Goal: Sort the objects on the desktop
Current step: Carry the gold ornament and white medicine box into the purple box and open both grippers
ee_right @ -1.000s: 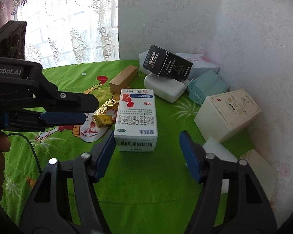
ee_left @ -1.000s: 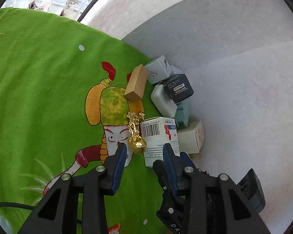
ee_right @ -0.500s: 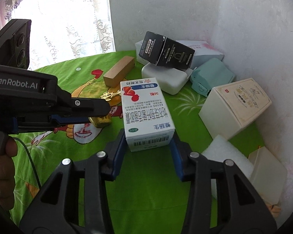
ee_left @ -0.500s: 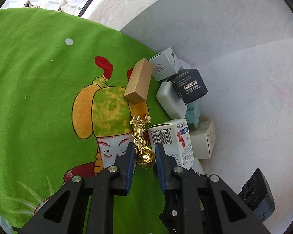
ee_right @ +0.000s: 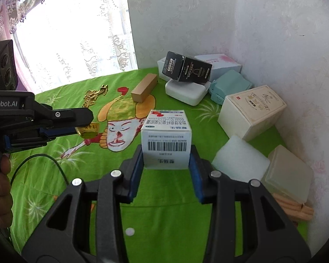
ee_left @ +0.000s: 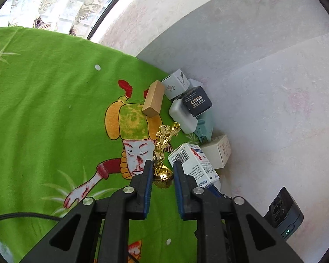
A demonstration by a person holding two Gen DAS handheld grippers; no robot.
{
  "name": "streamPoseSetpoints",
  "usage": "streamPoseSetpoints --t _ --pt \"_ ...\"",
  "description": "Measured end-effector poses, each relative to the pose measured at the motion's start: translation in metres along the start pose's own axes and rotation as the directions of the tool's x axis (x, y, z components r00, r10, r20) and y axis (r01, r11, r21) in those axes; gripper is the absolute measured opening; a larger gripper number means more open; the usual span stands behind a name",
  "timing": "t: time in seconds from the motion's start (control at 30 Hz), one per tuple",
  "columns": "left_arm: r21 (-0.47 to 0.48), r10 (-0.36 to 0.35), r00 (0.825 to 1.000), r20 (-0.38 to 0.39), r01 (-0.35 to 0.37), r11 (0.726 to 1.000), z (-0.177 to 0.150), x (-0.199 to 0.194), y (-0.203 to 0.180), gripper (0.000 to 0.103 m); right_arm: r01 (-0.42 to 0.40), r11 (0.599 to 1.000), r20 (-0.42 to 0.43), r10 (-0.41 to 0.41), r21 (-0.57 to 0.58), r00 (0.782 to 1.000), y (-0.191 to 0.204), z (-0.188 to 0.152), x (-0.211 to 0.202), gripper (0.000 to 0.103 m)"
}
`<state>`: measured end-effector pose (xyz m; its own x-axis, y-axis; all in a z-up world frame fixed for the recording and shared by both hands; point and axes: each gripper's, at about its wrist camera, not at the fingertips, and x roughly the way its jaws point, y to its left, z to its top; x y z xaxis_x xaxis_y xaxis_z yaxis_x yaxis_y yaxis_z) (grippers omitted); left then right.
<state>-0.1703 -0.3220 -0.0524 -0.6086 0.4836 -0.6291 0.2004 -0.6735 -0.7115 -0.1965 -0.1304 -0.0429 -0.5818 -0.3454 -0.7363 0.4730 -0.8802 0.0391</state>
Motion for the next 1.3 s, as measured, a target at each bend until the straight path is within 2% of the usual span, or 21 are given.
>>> streamPoseSetpoints --t 0.23,0.43,0.67,0.83,1.13,1.3 --pt "0.042 0.021 0.991 0.135 -0.027 0.999 -0.023 -0.090 0.006 0.019 -0.046 0.999 0.052 0.047 -0.026 0.998 0.030 0.002 -0.035 0.042" --pt "0.058 0.040 0.962 0.272 -0.058 0.997 -0.035 -0.164 0.012 0.019 -0.085 0.995 0.107 0.091 -0.057 0.990 0.066 0.007 -0.072 0.042" --pt "0.026 0.078 0.903 0.422 -0.098 0.995 -0.045 -0.251 0.038 0.019 -0.176 0.976 0.147 0.195 -0.130 0.970 0.130 0.016 -0.106 0.042" --pt "-0.019 0.123 0.861 0.494 -0.130 0.991 -0.052 -0.303 0.070 0.019 -0.242 0.947 0.156 0.277 -0.210 0.948 0.185 0.023 -0.122 0.042" --pt "-0.123 0.216 0.788 0.576 -0.177 0.976 -0.059 -0.365 0.125 0.019 -0.349 0.880 0.139 0.409 -0.322 0.902 0.283 0.030 -0.137 0.042" --pt "-0.170 0.243 0.767 0.593 -0.176 0.970 -0.063 -0.391 0.158 0.019 -0.391 0.849 0.102 0.451 -0.357 0.886 0.326 0.028 -0.129 0.042"
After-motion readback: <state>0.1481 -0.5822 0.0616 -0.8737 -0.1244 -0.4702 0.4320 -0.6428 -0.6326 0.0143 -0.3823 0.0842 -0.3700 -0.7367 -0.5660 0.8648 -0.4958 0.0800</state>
